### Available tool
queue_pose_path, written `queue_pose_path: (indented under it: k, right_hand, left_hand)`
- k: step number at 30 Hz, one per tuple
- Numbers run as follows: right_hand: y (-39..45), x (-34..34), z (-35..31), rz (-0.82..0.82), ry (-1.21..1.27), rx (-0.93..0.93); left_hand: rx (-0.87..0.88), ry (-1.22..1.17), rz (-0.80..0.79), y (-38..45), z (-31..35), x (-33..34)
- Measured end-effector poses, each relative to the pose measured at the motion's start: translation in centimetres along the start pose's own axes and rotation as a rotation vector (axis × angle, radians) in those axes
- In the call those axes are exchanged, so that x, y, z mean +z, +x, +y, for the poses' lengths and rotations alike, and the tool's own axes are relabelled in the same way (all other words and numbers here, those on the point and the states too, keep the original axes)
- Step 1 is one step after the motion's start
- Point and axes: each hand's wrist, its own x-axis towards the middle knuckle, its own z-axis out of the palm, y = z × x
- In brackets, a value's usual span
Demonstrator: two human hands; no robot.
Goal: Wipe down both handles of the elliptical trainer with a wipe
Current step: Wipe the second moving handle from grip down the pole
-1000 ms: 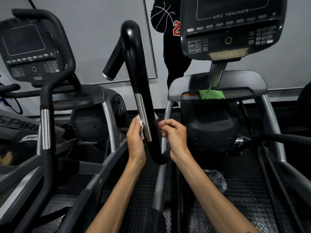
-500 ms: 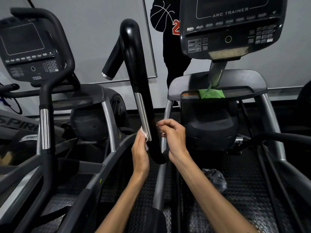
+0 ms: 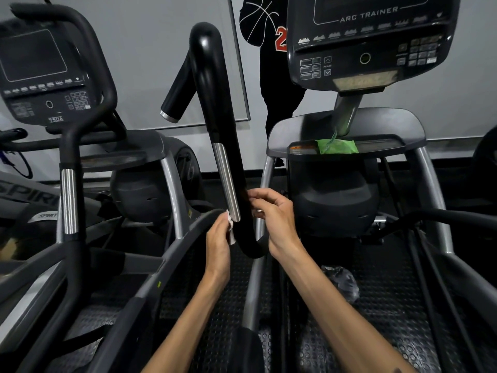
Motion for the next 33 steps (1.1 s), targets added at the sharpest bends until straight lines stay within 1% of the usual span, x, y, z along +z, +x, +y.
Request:
queue_pose_path:
  k: [4,7,10,13,14,18,20,24,27,29,31,33]
  right_hand:
    - [-0.3,0.2,0.2,0.022,-0.002,-0.01]
    - [-0.6,0.0,0.2,0.073,-0.036,-0.043]
    - [-0.8,-0.3,0.3,0.094,-0.089,-0.09]
    - [-0.9,-0.3,0.4,0.089,-0.124,-0.098]
    - [-0.8,-0.3,0.5,0.089,-0.132,-0.095]
    - [-1.0,-0.1,0.6,0.098,-0.118,-0.092]
    - [-1.0,-0.1,0.6,0.106,-0.106,-0.093]
    - [-0.9,-0.3,0.7,0.114,-0.102,-0.091]
    - [-0.8,-0.4,1.0,0.117,-0.111,-0.081]
    - [-0.8,-0.2,1.1,0.112,-0.11,-0.076]
    - [-0.8,-0.1,1.2,0.118,-0.104,-0.072]
    - [-0.8,-0.1,1.2,0.121,-0.103,-0.073]
  left_hand:
    - [0.017,-0.067,0.047,1.1,1.2,-0.5]
    - [0.049,-0.113,0.064,1.4,1.9,-0.2]
    - [-0.008,-0.114,0.084,0.3,0.7,-0.1]
    - [-0.104,-0.006,0.116,-0.8,0.2,-0.1]
    - [-0.109,0.021,0.119,-0.9,0.6,-0.1]
    - [-0.011,0.026,0.158,-0.3,2.3,0.1]
    - [0.036,0.057,0.151,-0.4,2.1,0.3]
    - [-0.028,0.041,0.136,-1.3,0.7,0.3]
    - [0.052,0.037,0.17,-1.3,1.2,0.2]
    - [0.122,0.075,0.198,-1.1,1.8,0.4]
    - [0.133,0.114,0.216,-1.1,1.3,0.6]
    - [0.106,0.145,0.212,-1.7,0.4,0.9]
